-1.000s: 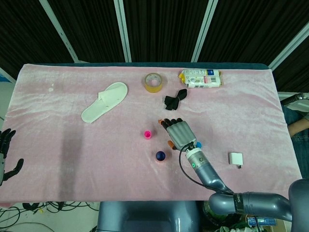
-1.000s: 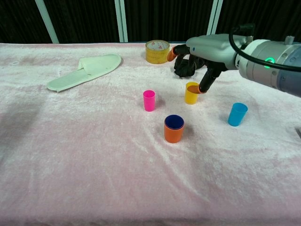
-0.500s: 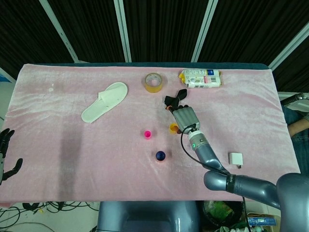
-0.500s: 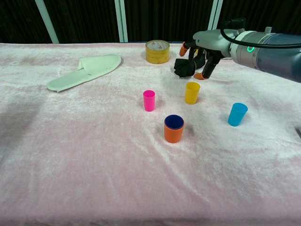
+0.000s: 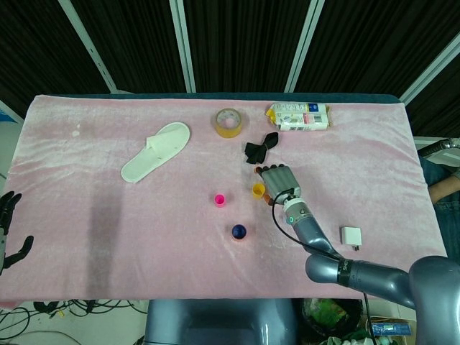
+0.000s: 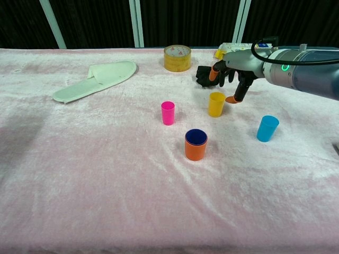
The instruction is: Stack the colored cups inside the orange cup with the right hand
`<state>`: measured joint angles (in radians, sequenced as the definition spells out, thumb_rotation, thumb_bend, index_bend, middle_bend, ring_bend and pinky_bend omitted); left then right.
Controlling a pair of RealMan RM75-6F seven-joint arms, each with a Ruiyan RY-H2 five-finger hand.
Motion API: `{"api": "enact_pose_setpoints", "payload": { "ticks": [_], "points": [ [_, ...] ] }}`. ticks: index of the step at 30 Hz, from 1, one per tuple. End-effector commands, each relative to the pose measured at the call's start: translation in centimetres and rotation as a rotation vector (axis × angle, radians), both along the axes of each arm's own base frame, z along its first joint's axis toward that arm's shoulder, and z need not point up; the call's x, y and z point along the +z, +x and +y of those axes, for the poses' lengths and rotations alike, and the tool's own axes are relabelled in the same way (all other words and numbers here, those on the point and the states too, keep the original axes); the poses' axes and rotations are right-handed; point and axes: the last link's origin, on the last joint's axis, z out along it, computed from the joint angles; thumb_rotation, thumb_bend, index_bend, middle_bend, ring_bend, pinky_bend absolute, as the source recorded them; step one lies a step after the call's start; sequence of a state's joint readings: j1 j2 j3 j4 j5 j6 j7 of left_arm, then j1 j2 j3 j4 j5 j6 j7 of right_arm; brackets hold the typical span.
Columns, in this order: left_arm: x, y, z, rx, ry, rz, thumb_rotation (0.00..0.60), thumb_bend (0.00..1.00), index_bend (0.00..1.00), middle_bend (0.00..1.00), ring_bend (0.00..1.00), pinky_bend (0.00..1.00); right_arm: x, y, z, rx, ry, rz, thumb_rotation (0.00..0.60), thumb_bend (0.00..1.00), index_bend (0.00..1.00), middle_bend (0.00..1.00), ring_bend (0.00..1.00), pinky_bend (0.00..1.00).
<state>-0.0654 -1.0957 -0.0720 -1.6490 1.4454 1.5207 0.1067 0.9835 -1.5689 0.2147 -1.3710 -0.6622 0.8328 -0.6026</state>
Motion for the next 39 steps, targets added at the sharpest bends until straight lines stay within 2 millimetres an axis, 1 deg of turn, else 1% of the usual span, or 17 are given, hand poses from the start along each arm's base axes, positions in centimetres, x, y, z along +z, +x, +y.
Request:
{"api": "enact_pose_setpoints", "payload": {
  "ticks": [1, 5, 8, 17, 22, 26, 32, 39],
  "points": [
    [0.0, 0.0, 0.0, 0.001, -0.001, 0.001, 0.6, 0.34, 0.08, 0.05, 0.0, 0.01, -0.2, -0.2, 0.1, -0.002, 0.01, 0.008, 0.6, 0.27, 0.27, 0.3, 0.25, 0.26],
    [0.0, 0.0, 0.0, 0.002, 0.001, 0.001, 0.6, 0.34, 0.08, 0.05, 0.0, 0.01, -0.6, -0.4, 0.4, -0.001, 0.017, 0.005, 0.6, 0.27, 0.32, 0.35, 0.25, 0.26],
    [0.1, 0.0, 0.0, 0.003, 0.002, 0.001, 0.6, 0.34, 0.08, 0.05, 0.0, 0.01, -0.9, -0.4, 0.5, 0.006, 0.021, 0.002, 0.6, 0.27, 0.35, 0.37, 0.25, 0.26],
    [0.2, 0.0, 0.2, 0.004, 0.009, -0.005, 0.6, 0.34, 0.08, 0.05, 0.0, 0.01, -1.9, -0.4, 0.5, 0.023, 0.017, -0.01, 0.6, 0.27, 0.39, 0.39, 0.25, 0.26],
    [0.2, -0.1, 0.2, 0.01, 0.008, -0.004, 0.6, 0.34, 0.08, 0.05, 0.0, 0.01, -2.1, -0.4, 0.5, 0.024, 0.017, -0.013, 0.6, 0.27, 0.4, 0.4, 0.26, 0.26],
    [0.2, -0.1, 0.2, 0.012, 0.01, -0.006, 0.6, 0.34, 0.08, 0.05, 0.0, 0.01, -2.3, -0.3, 0.5, 0.023, 0.014, -0.023, 0.6, 0.27, 0.44, 0.43, 0.27, 0.26],
    [0.3, -0.3, 0.1, 0.016, 0.013, -0.006, 0.6, 0.34, 0.08, 0.05, 0.0, 0.01, -2.5, -0.2, 0.4, 0.017, 0.009, -0.045, 0.6, 0.31, 0.5, 0.45, 0.28, 0.26],
    [0.3, -0.3, 0.1, 0.016, 0.014, -0.007, 0.6, 0.34, 0.08, 0.05, 0.0, 0.01, -2.2, 0.2, 0.4, 0.005, 0.005, -0.082, 0.6, 0.33, 0.53, 0.45, 0.28, 0.26]
  ]
}}
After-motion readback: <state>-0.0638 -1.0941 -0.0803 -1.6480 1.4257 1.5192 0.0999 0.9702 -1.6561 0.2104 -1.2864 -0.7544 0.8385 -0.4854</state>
